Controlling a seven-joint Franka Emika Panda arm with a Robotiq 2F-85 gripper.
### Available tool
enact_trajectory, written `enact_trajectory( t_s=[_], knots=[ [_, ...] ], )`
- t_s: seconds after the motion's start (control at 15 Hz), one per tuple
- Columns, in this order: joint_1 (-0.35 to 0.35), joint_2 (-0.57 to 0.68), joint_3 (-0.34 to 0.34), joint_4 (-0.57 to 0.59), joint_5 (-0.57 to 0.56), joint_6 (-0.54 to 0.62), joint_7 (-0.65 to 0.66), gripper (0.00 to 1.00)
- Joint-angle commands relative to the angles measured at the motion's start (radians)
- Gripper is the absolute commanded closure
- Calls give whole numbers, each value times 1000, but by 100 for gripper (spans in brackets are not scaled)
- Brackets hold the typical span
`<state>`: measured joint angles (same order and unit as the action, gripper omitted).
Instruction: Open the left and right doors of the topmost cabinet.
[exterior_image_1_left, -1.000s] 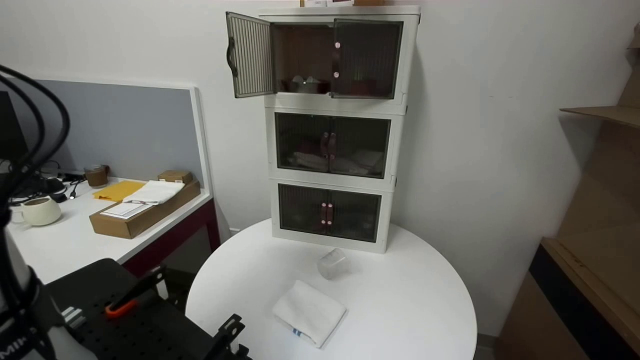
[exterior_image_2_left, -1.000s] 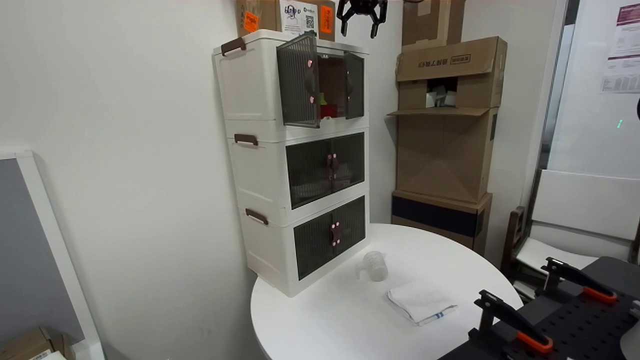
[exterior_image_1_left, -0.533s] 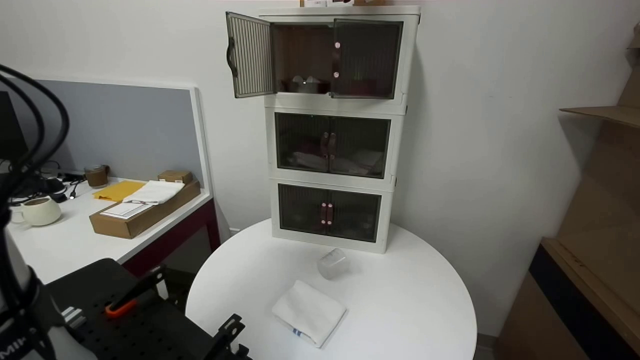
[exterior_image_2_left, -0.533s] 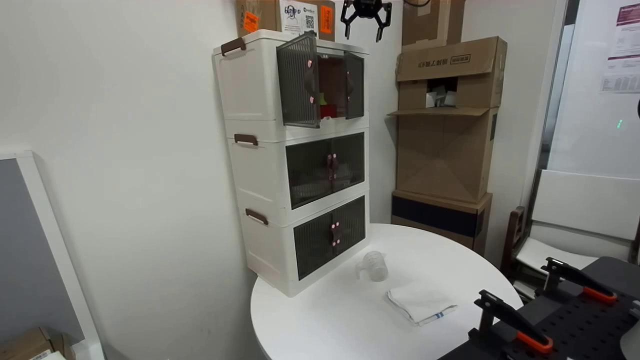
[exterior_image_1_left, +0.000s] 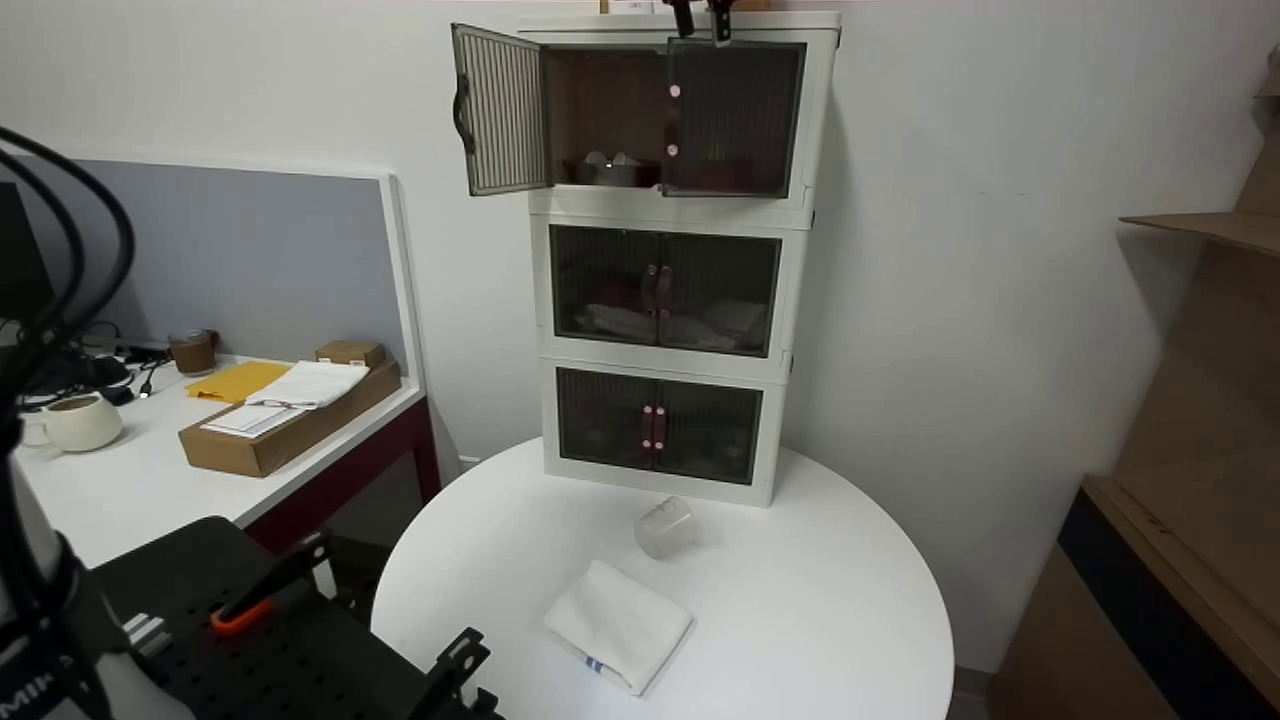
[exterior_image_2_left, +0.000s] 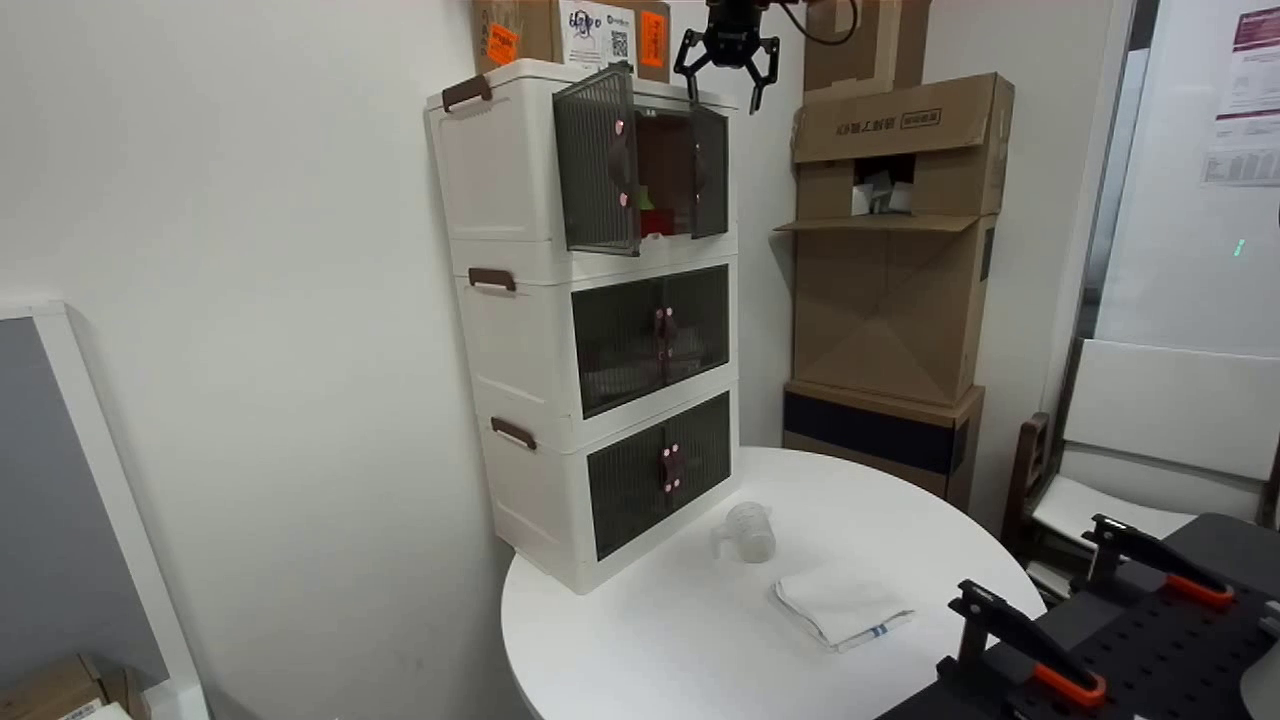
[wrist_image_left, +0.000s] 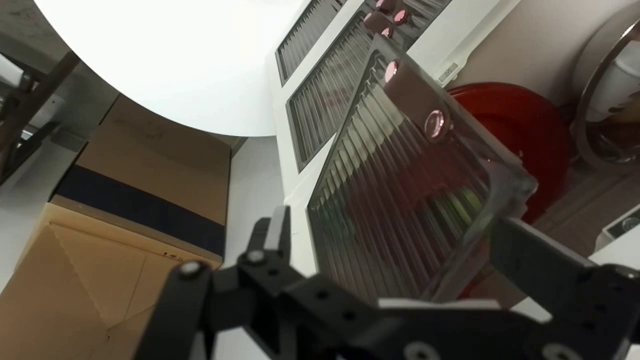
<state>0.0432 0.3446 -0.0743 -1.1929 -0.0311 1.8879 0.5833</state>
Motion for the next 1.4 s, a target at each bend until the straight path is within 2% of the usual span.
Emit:
enact_trajectory(
  t_s=[0.0, 0.33, 0.8, 0.93, 1.0, 1.33],
  knots=[
    [9, -56, -1, -103, -6, 51, 37, 0],
    [4, -134, -17, -202, -46, 83, 63, 0],
    [-25, -307, -74, -381, -132, 115, 124, 0],
    [-37, -341, -64, -411, -38, 163, 18, 0],
    [-60, -353, -35, -418, 19, 177, -42, 0],
    [-40, -333, 24, -396, 261, 185, -217, 0]
  ],
)
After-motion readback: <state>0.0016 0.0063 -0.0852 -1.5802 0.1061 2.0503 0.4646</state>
